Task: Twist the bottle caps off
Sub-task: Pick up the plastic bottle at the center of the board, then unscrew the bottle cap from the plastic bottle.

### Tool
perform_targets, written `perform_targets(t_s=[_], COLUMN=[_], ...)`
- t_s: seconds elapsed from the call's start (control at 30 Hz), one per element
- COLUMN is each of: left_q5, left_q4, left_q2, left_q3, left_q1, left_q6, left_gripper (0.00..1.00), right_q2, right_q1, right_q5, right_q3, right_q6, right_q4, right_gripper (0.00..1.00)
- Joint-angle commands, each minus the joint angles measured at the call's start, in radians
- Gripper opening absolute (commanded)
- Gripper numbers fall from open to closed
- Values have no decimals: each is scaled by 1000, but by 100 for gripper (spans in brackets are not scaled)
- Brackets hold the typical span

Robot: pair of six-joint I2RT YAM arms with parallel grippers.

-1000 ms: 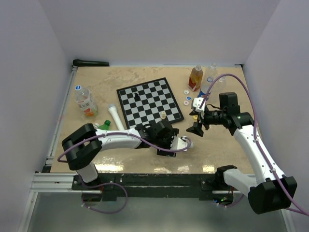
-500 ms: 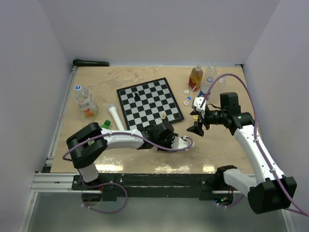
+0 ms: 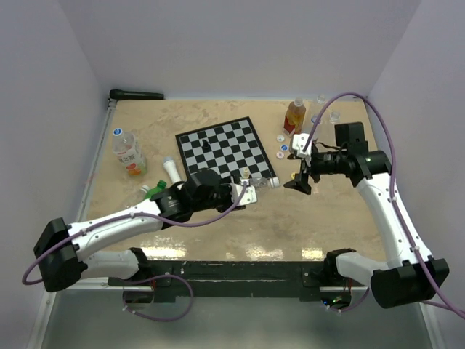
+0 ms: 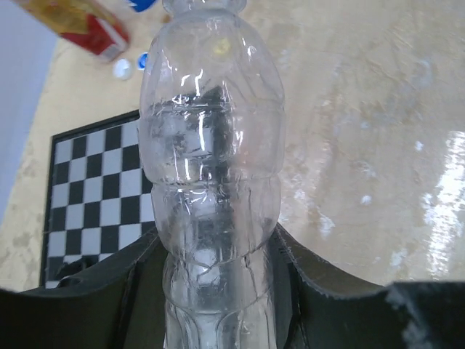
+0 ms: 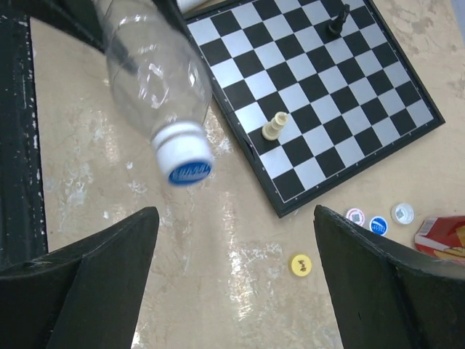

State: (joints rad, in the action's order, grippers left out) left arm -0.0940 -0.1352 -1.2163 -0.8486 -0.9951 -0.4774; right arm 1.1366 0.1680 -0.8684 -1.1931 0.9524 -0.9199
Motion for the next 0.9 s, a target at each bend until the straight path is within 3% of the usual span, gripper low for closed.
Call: perform_targets(t_s=[0.0,0.23,0.5,0.87], left_q5=[89,203,353,320], left_q4=[104,229,264,264], left_q2=[132,244,205,189], left_q3=[89,198,201,197], left_q1=[39,104,112,116], left_q6=[36,68,71,82], left_gripper=[6,6,6,6], right_q2=[54,172,285,318], right_q1=[27,211,217,217], right_q5=[-83,-41,-129,-122], right_q3=[-115,-209,-278,-198], right_q6=[57,-145,-381,-757], right_q4=[-119,-42,71,328], right_gripper=[91,88,86,85])
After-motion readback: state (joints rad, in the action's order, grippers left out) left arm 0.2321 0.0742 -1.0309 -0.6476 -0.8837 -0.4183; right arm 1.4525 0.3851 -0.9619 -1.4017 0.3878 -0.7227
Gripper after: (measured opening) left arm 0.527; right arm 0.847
